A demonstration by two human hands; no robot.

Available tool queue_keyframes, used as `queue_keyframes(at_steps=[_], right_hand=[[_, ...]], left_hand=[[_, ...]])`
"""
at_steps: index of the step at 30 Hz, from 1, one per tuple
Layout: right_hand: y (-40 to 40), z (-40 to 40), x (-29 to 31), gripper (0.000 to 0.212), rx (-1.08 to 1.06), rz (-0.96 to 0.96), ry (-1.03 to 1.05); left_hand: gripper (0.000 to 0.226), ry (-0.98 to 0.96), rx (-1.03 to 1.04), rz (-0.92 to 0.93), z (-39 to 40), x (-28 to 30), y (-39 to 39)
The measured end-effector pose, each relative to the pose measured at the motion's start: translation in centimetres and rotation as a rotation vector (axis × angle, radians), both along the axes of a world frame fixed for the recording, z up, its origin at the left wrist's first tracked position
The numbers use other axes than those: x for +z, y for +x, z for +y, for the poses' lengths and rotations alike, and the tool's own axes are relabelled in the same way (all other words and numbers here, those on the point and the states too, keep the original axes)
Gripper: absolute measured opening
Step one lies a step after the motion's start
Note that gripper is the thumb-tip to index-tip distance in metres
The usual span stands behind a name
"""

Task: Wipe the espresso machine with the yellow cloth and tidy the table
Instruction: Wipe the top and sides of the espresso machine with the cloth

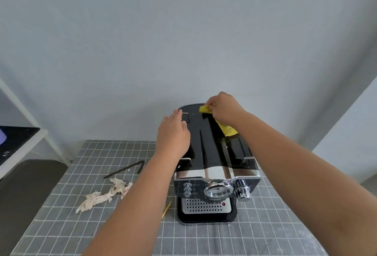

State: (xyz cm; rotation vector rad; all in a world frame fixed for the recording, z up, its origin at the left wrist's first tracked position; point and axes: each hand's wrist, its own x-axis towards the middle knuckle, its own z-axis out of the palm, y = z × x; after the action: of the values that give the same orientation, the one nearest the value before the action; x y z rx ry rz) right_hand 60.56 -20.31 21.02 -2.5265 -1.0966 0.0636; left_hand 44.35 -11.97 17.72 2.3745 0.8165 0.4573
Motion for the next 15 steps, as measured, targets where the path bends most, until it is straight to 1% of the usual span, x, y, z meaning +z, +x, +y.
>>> queue_keyframes(at_steps=[2, 4, 7, 11, 13, 15], right_hand=[[0.5, -0.6, -0.1, 0.029, -0.105, -0.015, -0.006], [0.6, -0.8, -0.2, 0.03, -0.134, -0.011, 0.005], [-0.5, 0.4, 0.0, 0.027, -0.006, 0.012, 0.054], [-2.5, 3.4, 0.0, 0.032, 0.224, -0.065, -0.068], [-1.7, 3.7, 0.7, 0.033, 0.249, -0.038, -0.108], [-0.5, 3.1, 1.3, 0.033, 0.252, -0.051, -0.158]], left_hand=[[0.044, -0.01, -0.002, 0.0, 0.1, -0.1, 0.0], [0.046, -0.019, -0.007, -0.008, 0.1, -0.2, 0.0], [0.047, -0.034, -0.019, -0.027, 0.3, -0.4, 0.1], [0.045, -0.068, -0.008, -0.056, 0.5, -0.7, 0.3], [0.044, -0.067, -0.002, -0.057, 0.5, -0.6, 0.2], [0.044, -0.06, -0.003, -0.052, 0.3, -0.4, 0.1]])
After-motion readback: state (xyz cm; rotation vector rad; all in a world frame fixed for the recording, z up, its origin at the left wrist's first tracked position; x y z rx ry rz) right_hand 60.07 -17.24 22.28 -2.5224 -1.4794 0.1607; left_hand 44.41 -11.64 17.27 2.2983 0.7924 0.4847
